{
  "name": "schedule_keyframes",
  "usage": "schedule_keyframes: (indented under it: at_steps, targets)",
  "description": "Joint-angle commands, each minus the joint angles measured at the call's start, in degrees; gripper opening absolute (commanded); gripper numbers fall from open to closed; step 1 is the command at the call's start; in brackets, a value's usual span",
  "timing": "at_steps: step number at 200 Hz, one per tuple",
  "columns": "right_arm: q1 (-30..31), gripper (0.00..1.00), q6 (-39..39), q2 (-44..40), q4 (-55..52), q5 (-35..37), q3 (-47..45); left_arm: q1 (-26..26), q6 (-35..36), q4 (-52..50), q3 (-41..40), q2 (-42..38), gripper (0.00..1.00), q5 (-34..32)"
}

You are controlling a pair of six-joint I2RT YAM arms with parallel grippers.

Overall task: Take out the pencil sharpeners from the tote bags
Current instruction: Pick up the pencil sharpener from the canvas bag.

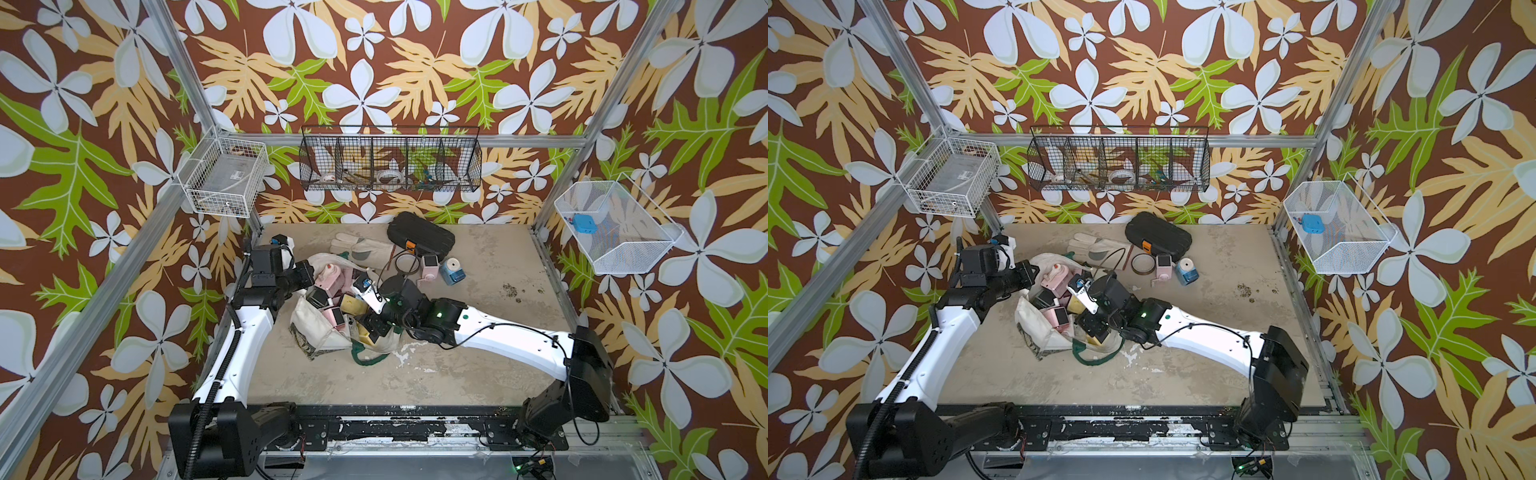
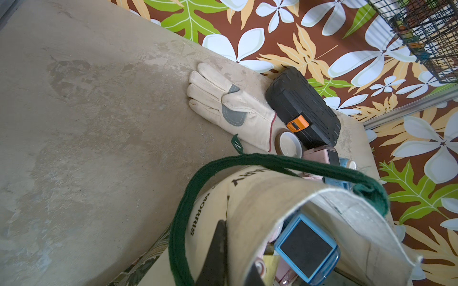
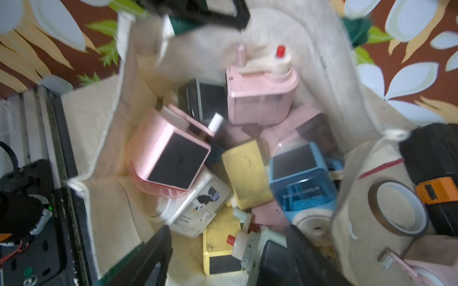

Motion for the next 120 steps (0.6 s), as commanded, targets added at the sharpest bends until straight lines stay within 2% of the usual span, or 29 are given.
schedule_keyframes:
  at_steps: [1,23,58,120]
  targets:
    - [0.3,0.76,1.2,1.6,-4.9,4.7,1.7,0.2,-0.7,3.1,0.4,0.0,0.00,0.5]
    - [0.3,0.77,1.5,0.9,-4.9,7.0,1.3,0.1,-0.7,3.1,0.4,-0.2,0.00,0.7]
    - [0.3,0.80,2.2,0.5,-6.4,14.7,1.3,0.1,-0.8,3.2,0.3,-0.1,0.00,0.8]
    - [0.1,0.82,3.6,4.4,-9.7,19.0,3.3,0.1,-0.9,3.2,0.5,-0.3,0.00,1.0]
